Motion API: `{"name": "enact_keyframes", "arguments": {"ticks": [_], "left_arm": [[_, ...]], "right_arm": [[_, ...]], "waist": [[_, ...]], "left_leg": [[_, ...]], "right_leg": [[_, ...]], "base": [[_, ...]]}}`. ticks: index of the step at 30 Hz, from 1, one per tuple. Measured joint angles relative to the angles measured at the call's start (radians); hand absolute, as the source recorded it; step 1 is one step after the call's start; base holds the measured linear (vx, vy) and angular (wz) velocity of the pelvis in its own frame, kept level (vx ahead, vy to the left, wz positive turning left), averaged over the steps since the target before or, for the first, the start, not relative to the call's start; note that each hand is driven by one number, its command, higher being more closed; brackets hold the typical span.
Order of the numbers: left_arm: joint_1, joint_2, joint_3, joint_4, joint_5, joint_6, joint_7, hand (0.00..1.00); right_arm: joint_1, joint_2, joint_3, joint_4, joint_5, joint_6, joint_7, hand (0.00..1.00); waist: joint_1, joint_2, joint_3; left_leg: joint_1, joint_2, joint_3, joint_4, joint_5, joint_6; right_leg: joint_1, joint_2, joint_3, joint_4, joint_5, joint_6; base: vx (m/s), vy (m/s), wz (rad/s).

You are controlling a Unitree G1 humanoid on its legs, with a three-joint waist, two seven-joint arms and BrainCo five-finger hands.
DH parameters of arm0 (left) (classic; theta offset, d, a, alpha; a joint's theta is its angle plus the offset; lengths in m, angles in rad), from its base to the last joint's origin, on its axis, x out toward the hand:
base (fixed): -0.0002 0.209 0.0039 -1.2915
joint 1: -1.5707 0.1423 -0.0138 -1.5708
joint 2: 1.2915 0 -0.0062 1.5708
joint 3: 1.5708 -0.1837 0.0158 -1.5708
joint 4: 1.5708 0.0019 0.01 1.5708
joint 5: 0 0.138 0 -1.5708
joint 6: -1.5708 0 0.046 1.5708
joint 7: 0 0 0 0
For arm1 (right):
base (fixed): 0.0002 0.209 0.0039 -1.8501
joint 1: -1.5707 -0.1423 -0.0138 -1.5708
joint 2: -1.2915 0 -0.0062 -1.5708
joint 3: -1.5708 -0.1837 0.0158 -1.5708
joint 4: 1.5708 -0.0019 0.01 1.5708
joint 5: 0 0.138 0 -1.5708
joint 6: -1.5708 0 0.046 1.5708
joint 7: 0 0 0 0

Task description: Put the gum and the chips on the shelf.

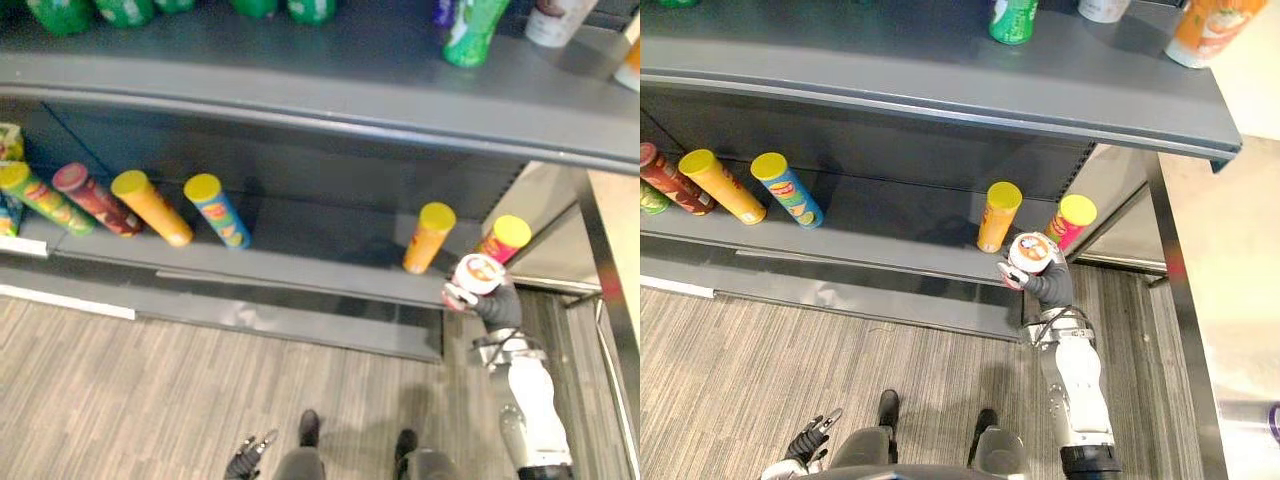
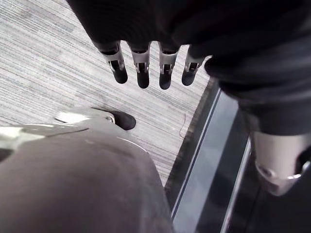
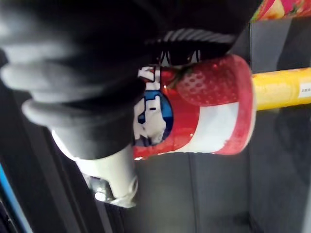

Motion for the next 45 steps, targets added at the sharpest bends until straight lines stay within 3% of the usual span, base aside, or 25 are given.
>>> {"name": "enact_keyframes", "arguments": {"ticks": [3, 7, 14, 19, 24, 29, 37, 41, 45], "left_arm": [[0.001, -0.009, 0.000, -0.007, 0.027, 0.001, 0.003, 0.00], [-0.003, -0.014, -0.001, -0.005, 0.037, 0.001, 0.017, 0.00], [-0.038, -0.013, -0.043, -0.006, 0.035, 0.000, 0.024, 0.00], [-0.067, -0.017, -0.081, -0.015, 0.025, -0.002, 0.027, 0.00], [-0.075, -0.029, -0.130, -0.013, 0.025, -0.001, 0.045, 0.00], [-0.076, -0.039, -0.162, -0.013, 0.024, 0.001, 0.057, 0.00], [-0.067, -0.034, -0.137, -0.012, -0.008, 0.012, 0.062, 0.00], [-0.059, -0.033, -0.066, -0.012, -0.015, 0.030, 0.061, 0.00], [-0.044, -0.024, -0.029, -0.011, -0.013, 0.034, 0.060, 0.00]], "right_arm": [[0.013, 0.035, 0.010, 0.001, -0.002, -0.002, -0.001, 1.00], [0.020, 0.034, 0.058, 0.006, -0.003, -0.002, 0.000, 1.00], [0.006, 0.030, 0.149, 0.023, -0.004, -0.002, -0.002, 1.00], [-0.092, 0.029, 0.331, 0.063, -0.001, 0.004, 0.004, 1.00], [-0.257, 0.037, 0.530, 0.098, 0.018, 0.024, 0.049, 1.00], [-0.387, 0.058, 0.606, 0.098, 0.148, 0.043, 0.069, 1.00], [-0.547, 0.045, 0.588, 0.098, 0.213, 0.064, 0.056, 1.00], [-0.654, 0.005, 0.480, 0.101, 0.212, 0.065, 0.024, 1.00], [-0.775, -0.028, 0.380, 0.134, 0.211, 0.063, -0.016, 1.00]], "waist": [[0.001, 0.015, -0.010], [-0.004, 0.025, -0.026], [0.001, 0.022, -0.043], [0.007, 0.014, -0.048], [0.039, 0.012, -0.075], [0.056, 0.006, -0.087], [0.067, -0.005, -0.104], [0.084, -0.023, -0.115], [0.081, -0.028, -0.118]], "left_leg": [[0.013, 0.001, 0.023, -0.058, 0.034, -0.002], [0.029, 0.005, 0.058, -0.064, 0.032, -0.003], [0.022, 0.006, 0.102, -0.065, 0.028, -0.001], [0.023, 0.001, 0.111, -0.065, 0.036, 0.010], [0.034, 0.000, 0.116, -0.065, 0.038, 0.012], [0.037, 0.008, 0.116, -0.065, 0.042, 0.010], [0.039, 0.026, 0.106, -0.065, 0.044, 0.007], [0.042, 0.035, 0.119, -0.065, 0.046, 0.008], [0.052, 0.035, 0.126, -0.066, 0.047, 0.006]], "right_leg": [[-0.001, 0.003, -0.005, -0.021, 0.000, 0.000], [0.013, 0.007, 0.005, -0.042, 0.013, -0.004], [0.022, 0.011, 0.019, -0.101, 0.054, -0.001], [0.033, 0.007, 0.022, -0.126, 0.069, 0.004], [0.058, 0.009, 0.019, -0.144, 0.075, 0.003], [0.059, 0.018, 0.022, -0.143, 0.080, -0.004], [0.064, 0.037, 0.022, -0.139, 0.088, -0.016], [0.064, 0.043, 0.027, -0.137, 0.088, -0.016], [0.068, 0.042, 0.031, -0.136, 0.088, -0.016]], "base": [[-0.02, 0.000, 0.04], [-0.06, 0.006, -0.15], [-0.05, 0.020, -0.09], [0.00, 0.000, 0.00], [0.04, 0.002, 0.05], [0.00, 0.000, 0.00], [-0.06, -0.011, 0.01], [-0.02, -0.005, -0.03], [0.00, 0.002, -0.05]]}}
